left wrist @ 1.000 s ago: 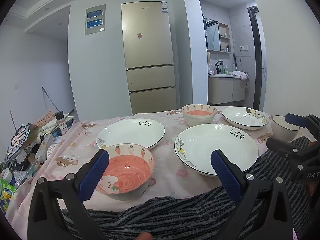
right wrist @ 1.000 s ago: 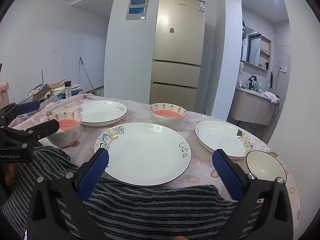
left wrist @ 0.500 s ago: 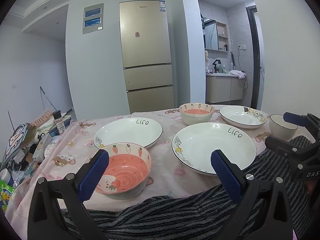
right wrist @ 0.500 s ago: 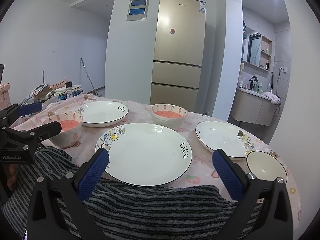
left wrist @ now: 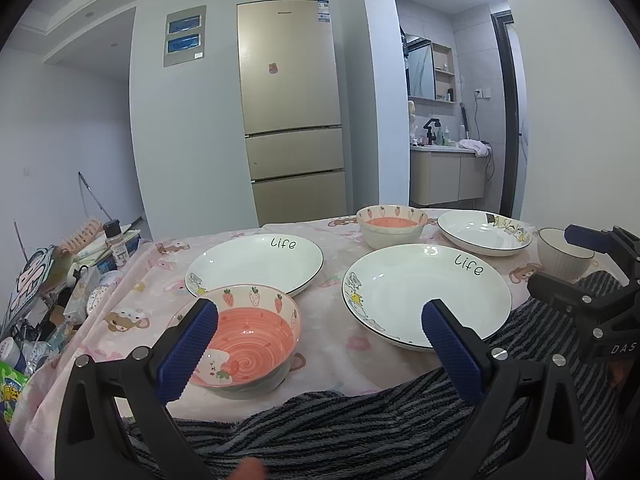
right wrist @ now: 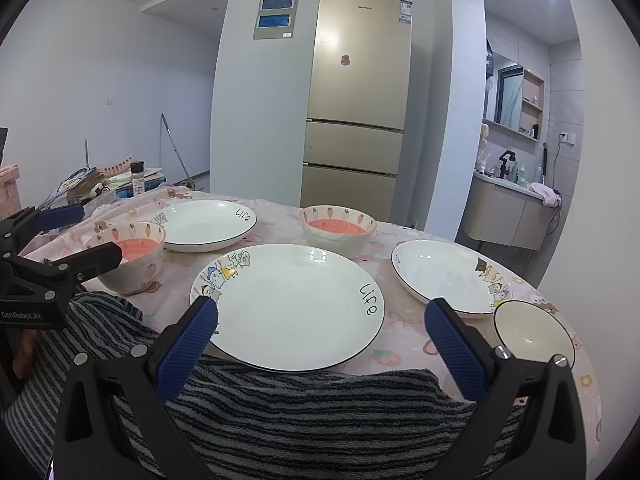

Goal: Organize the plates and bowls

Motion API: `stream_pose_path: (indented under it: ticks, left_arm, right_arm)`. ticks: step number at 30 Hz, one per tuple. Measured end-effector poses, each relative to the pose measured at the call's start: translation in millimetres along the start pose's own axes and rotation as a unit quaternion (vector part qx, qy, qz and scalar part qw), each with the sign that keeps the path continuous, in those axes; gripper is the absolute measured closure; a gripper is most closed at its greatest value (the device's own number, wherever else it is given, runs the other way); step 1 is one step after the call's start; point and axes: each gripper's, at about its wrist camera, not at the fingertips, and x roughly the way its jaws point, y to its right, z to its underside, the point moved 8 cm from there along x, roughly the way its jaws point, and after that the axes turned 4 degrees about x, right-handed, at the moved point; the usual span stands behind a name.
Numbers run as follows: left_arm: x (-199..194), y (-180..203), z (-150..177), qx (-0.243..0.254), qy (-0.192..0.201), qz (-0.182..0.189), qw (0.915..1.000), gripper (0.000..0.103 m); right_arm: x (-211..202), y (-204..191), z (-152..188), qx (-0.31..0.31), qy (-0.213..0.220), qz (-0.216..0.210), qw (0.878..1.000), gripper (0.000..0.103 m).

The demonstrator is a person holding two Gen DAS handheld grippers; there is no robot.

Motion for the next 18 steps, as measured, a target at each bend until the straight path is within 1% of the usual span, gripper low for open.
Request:
stream_pose_path:
  ticks: [18]
  left_arm:
    - [1.1,3.2,0.8,0.005,-0.001,-0.001,1.0,0.0]
  right_arm:
    - [0.6,0.7,1.2,0.002,-0.001,-0.001,1.0,0.0]
